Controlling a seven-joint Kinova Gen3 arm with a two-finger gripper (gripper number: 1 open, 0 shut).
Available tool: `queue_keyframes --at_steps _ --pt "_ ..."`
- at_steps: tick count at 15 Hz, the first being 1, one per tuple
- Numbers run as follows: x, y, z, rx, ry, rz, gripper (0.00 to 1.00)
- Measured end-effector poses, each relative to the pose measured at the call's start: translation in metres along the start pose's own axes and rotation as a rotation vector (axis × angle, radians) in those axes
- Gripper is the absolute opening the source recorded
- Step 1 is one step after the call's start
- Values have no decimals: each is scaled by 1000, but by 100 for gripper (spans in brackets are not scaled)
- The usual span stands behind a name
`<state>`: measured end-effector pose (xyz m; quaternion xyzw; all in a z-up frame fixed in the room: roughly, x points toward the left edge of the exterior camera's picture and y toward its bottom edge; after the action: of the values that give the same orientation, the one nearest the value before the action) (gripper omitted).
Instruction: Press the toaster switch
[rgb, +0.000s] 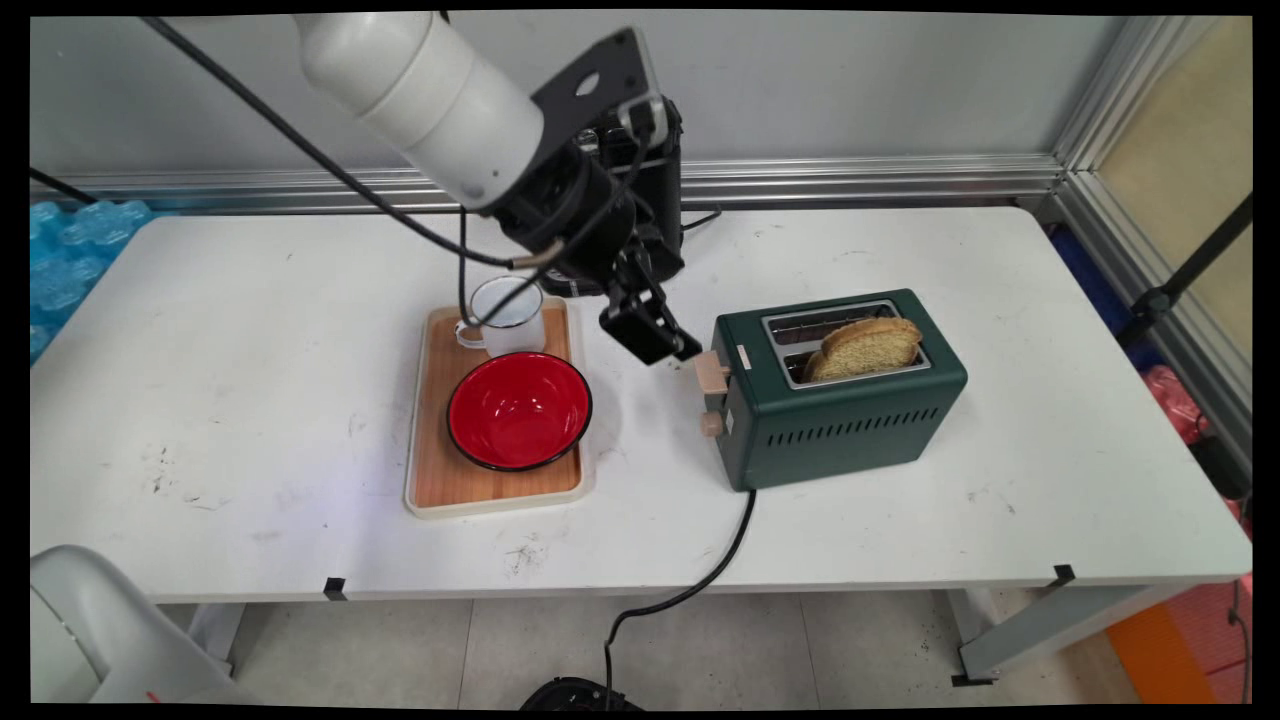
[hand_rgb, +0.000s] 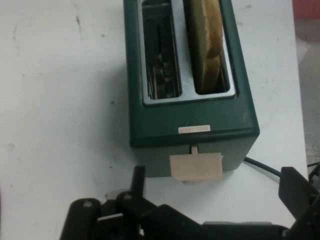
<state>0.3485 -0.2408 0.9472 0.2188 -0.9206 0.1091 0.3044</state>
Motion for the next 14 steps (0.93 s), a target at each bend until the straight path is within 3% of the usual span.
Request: queue_keyframes --at_steps 1,2,14 --pt "-2 1 5 -1 0 3 100" --pt "-4 2 9 -1 1 6 0" --pt "-19 4 52 1 1 7 0"
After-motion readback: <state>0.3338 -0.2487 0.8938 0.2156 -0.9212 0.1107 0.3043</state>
